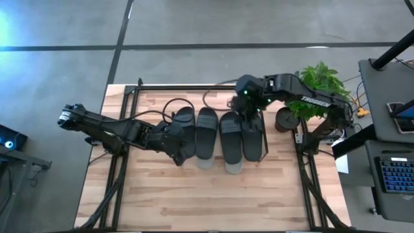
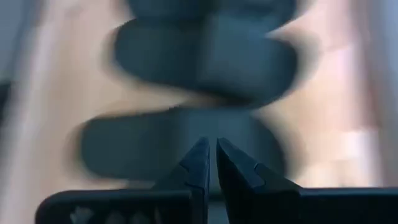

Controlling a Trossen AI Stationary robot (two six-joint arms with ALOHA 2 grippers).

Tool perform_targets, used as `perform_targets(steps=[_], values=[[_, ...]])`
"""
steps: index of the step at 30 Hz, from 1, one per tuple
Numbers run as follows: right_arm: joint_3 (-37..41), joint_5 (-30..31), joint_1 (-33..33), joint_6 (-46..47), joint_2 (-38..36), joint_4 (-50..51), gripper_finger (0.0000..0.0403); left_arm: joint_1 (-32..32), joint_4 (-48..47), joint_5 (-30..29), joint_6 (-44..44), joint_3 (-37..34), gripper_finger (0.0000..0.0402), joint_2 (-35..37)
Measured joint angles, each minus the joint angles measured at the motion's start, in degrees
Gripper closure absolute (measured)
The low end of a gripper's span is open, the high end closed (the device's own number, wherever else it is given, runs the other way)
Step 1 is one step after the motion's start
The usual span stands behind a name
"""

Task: Pick and place slides into the shelf
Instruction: Adjust the black slippers on the shelf

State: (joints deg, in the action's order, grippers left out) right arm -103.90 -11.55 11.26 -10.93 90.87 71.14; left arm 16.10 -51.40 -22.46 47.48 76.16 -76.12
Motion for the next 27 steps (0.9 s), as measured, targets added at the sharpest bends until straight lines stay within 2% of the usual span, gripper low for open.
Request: perform_targets(steps=[2, 8, 17, 27], values=[[0.2, -3.7, -0.7, 2.3, 0.0, 5.2, 0.0381, 0.0, 0.0, 0.5, 0.0, 0.0, 0.0391, 0.0], [4.2, -3.4, -6.7, 3.0, 0.1, 9.9, 0.0381, -0.1, 0.0, 0.7, -2.4, 0.0, 0.0391, 0.0], [11.3, 1.3, -17.3, 5.3, 0.1, 2.6, 0.0381, -0.3, 0.0, 1.0, -2.8, -0.4, 0.0391, 0.0], [14.1, 3.7, -22.0, 14.8, 2.0, -6.7, 0.0381, -0.9, -0.1, -0.4, -6.9, -0.6, 0.0391, 0.0]])
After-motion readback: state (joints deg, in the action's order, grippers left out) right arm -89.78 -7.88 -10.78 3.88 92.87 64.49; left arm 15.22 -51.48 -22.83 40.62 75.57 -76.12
